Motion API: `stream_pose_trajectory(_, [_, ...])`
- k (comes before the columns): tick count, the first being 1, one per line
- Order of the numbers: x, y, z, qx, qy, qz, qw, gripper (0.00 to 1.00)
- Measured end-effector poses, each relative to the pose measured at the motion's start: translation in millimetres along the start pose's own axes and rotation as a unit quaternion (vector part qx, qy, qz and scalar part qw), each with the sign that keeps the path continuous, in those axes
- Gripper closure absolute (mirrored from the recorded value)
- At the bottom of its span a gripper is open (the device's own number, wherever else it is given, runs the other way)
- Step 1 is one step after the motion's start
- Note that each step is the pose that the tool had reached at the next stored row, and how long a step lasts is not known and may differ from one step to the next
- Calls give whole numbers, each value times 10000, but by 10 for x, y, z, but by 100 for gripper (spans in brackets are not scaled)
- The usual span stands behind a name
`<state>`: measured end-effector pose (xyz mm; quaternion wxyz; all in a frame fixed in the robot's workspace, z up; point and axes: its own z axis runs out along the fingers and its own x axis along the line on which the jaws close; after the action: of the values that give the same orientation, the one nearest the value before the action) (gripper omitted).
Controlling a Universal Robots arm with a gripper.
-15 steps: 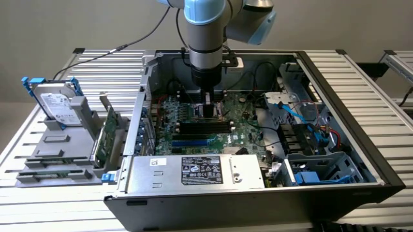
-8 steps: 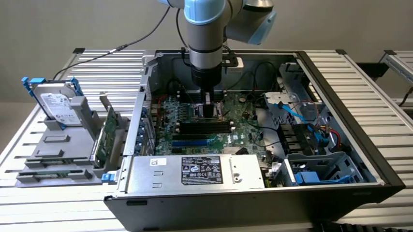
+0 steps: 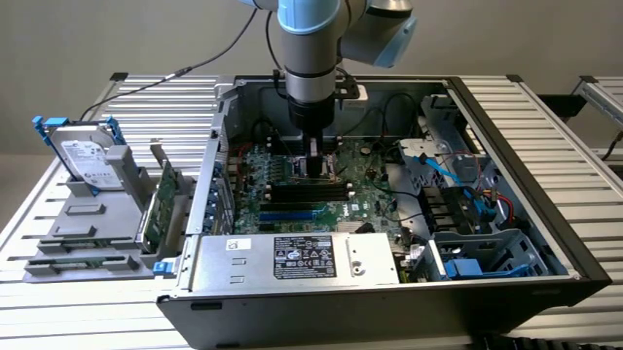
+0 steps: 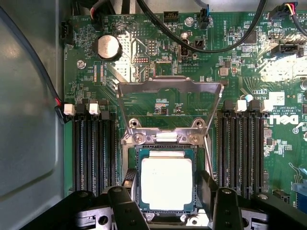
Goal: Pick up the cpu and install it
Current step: 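Place the cpu into insertion slot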
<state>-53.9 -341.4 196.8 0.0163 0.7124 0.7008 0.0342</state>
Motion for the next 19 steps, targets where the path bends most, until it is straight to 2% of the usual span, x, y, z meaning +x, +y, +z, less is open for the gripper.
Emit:
stream_pose_trajectory(6, [2, 3, -42, 0, -21, -1, 10000, 38])
stream_pose_trajectory(19, [6, 9, -134, 0, -28, -2, 10000, 38])
